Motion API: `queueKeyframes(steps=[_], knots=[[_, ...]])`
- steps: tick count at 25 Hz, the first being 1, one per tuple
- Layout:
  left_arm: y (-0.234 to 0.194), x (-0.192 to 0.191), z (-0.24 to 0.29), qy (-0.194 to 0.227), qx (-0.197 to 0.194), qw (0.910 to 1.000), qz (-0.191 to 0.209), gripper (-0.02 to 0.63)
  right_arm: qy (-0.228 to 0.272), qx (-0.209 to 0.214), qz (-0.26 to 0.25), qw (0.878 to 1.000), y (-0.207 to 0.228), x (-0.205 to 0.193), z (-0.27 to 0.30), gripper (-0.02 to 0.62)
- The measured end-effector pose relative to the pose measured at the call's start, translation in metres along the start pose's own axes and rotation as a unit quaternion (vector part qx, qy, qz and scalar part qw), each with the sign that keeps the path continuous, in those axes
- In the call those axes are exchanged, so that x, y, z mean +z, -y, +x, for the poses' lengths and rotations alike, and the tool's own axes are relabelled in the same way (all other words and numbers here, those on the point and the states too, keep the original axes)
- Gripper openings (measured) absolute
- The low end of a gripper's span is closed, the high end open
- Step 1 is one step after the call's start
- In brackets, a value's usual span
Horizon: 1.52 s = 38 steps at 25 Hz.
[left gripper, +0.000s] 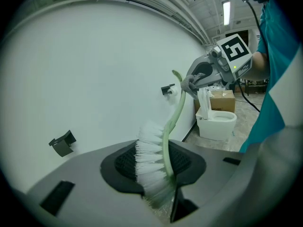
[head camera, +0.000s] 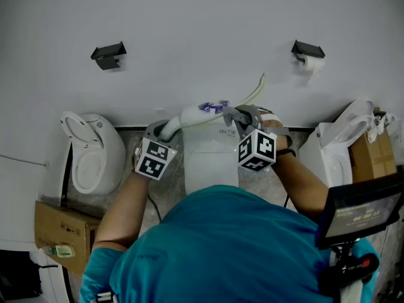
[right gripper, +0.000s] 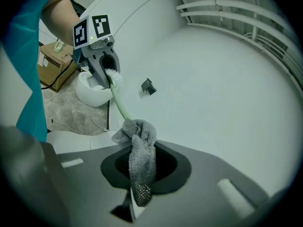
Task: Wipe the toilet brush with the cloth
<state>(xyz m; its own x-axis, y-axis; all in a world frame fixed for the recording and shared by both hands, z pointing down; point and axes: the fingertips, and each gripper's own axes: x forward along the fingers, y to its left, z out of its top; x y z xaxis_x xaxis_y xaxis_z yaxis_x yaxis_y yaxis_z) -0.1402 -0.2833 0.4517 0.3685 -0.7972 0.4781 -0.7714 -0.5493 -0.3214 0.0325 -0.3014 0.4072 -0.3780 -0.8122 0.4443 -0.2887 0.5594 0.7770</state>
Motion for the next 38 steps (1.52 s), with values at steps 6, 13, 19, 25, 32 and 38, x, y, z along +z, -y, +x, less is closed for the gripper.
queueKeyframes(steps=[6, 13, 19, 25, 32, 38], knots=[[-0.004, -0.003, -0.001, 0.006, -0.005, 1.0, -0.002, 0.143, -0.004, -0.015, 0.003, 1.0, 0.012, -0.006, -0.004, 0.031], [-0.006, -0.004, -0.006, 0.013, -0.006, 0.9999, 0.003, 0.143, -0.015, -0.036, 0.012, 0.999, 0.031, -0.02, -0.009, 0.031], [-0.009, 0.0, -0.012, 0.014, 0.005, 0.9995, 0.026, 0.141, -0.022, -0.047, 0.016, 0.999, 0.044, -0.03, -0.014, 0.031], [-0.013, -0.003, -0.019, 0.007, 0.021, 0.9979, 0.061, 0.14, -0.035, -0.06, 0.024, 0.997, 0.06, -0.044, -0.021, 0.031], [-0.013, -0.004, -0.023, 0.001, 0.034, 0.9944, 0.101, 0.14, -0.054, -0.074, 0.025, 0.995, 0.077, -0.062, -0.026, 0.031], [-0.005, -0.002, -0.028, 0.011, 0.028, 0.992, 0.123, 0.14, -0.071, -0.085, 0.019, 0.994, 0.096, -0.08, -0.027, 0.031]])
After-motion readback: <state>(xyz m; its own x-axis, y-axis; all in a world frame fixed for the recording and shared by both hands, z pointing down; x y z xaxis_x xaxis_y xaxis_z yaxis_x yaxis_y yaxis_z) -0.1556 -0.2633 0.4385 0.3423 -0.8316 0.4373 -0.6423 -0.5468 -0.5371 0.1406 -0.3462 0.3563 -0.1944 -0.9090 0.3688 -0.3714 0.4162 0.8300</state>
